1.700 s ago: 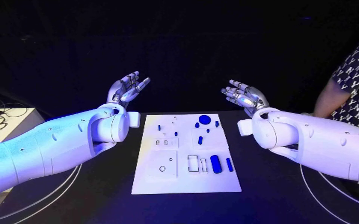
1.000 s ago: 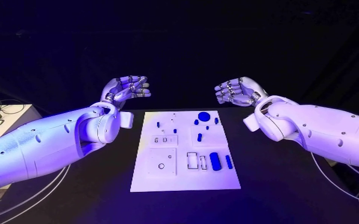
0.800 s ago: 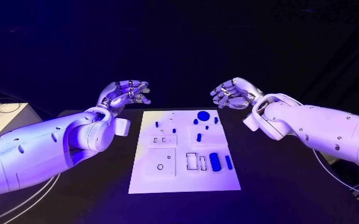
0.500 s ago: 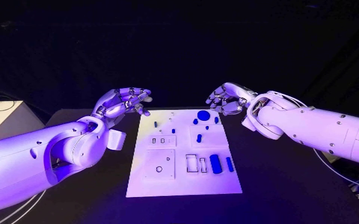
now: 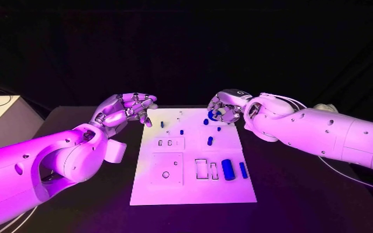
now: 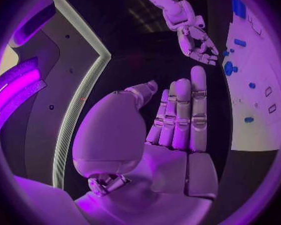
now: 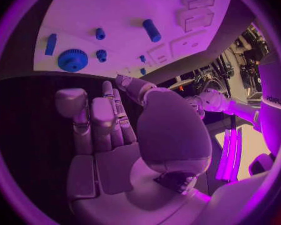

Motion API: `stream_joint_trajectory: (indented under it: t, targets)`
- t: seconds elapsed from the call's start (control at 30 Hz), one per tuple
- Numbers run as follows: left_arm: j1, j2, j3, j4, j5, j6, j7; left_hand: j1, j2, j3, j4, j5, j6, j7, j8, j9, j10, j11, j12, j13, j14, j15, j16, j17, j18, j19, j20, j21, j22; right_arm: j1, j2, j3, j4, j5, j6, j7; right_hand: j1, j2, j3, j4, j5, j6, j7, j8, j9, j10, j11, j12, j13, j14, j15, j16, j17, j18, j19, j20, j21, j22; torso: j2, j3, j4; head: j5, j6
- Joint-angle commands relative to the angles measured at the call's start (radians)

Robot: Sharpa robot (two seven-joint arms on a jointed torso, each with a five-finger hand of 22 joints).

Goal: Assemble the parts on the task board

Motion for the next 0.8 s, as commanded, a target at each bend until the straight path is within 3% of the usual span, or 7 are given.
stream_joint_trajectory:
  t: [0.03, 0.37, 0.8]
  targets:
    - [0.004, -0.001, 0.002, 0.008, -0.024, 0.032, -0.003, -0.008, 0.001, 0.005, 0.003, 0.003, -0.006, -0.002, -0.004, 0.002, 0.002, 0.003, -0.004, 0.002, -0.008, 0.0, 0.006, 0.002, 0.003, 0.0, -0.002, 0.009, 0.003, 0.001, 0.014, 0.001, -0.016, -0.105, 0.023, -0.072, 0.001, -0.013, 0.008, 0.0, -0.004, -0.007, 0.001, -0.006, 0.002, -0.008, 0.0, -0.004, -0.001, 0.032, 0.007, 0.014, 0.012, -0.011, 0.009, -0.001, 0.009, 0.011, 0.021, 0.0017, 0.0116, -0.001, 0.006]
    - [0.014, -0.006, 0.003, 0.016, -0.026, 0.031, -0.005, -0.013, 0.0, 0.006, 0.005, 0.003, -0.014, 0.0, -0.009, 0.003, -0.008, 0.005, -0.008, 0.003, -0.015, 0.003, 0.007, 0.007, 0.003, -0.006, 0.0, 0.025, 0.013, 0.001, 0.05, 0.001, -0.055, -0.151, 0.026, -0.124, -0.032, -0.038, -0.014, 0.03, -0.042, -0.023, -0.004, -0.012, 0.014, -0.049, 0.001, -0.006, -0.001, 0.027, 0.008, 0.072, 0.054, -0.016, 0.024, 0.002, 0.041, 0.057, 0.035, -0.0011, 0.0159, -0.004, 0.009]
    - [0.025, -0.013, 0.004, 0.019, -0.026, 0.028, -0.008, -0.014, 0.0, 0.007, 0.005, 0.003, -0.016, 0.001, -0.01, 0.004, -0.011, 0.006, -0.01, 0.004, -0.019, 0.004, 0.005, 0.007, 0.003, -0.009, 0.001, 0.029, 0.016, -0.001, 0.068, 0.0, -0.068, -0.168, 0.075, -0.141, -0.031, -0.037, -0.022, 0.035, -0.046, -0.021, -0.005, -0.011, 0.018, -0.06, 0.002, -0.004, 0.001, 0.027, 0.009, 0.087, 0.067, -0.017, 0.027, 0.002, 0.048, 0.068, 0.045, -0.0017, 0.0199, -0.003, 0.004]
